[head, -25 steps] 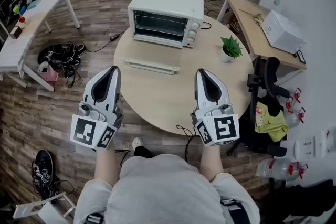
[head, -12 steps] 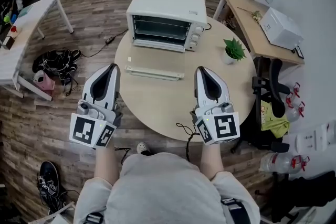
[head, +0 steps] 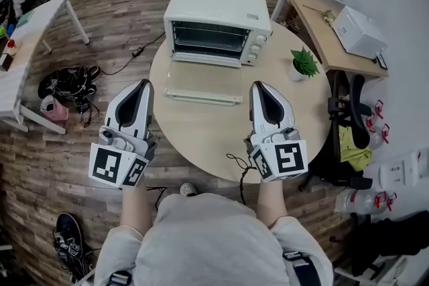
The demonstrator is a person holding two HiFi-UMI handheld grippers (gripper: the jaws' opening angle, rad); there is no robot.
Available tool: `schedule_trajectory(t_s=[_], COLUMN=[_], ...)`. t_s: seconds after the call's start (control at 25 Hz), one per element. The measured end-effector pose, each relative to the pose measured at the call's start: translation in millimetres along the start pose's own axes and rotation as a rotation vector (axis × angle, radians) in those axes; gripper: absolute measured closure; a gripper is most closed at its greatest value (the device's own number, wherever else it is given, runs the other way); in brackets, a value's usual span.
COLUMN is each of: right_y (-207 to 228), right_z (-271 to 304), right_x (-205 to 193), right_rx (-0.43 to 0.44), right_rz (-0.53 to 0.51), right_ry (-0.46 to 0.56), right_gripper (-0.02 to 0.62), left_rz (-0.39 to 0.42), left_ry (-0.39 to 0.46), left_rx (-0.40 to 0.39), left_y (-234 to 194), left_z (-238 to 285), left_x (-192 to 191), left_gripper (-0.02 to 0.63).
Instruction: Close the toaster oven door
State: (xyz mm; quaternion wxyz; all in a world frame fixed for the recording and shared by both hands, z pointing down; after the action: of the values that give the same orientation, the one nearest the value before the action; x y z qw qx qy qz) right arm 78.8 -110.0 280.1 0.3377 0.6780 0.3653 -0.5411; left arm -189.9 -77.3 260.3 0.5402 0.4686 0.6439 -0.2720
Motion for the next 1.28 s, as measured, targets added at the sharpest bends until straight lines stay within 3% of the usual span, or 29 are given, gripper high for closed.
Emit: schedule_trajectory(t_s=[0.52, 1.28], right_y=[-15.5, 27.7], right_z=[29.1, 34.9], right_x=[-41.2, -166.7], right_rx=[-0.066, -0.169], right_rz=[0.037, 0.182], right_ry=[-0.081, -0.422], right_gripper=[0.584, 0.584], left_rz=[-0.037, -0.101], left_ry=[-0.028, -0.101], left_rx=[-0.033, -0.061], left_y=[-41.1, -41.0], left_z=[-4.2, 26.6], left_x=[-25.9, -65.7], left_gripper=[0.6, 0.6])
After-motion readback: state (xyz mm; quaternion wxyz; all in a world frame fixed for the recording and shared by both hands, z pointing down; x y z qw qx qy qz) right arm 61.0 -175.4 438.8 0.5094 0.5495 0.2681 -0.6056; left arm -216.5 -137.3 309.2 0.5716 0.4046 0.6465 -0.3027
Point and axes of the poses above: the fingertips, and each gripper's own axes: z forward along the fingers, y to its right, x out of its top, the point moved 6 cm from there along -z, backward along the fingers, and after that the axes turned 8 degrees about z, right-handed, at the moved point
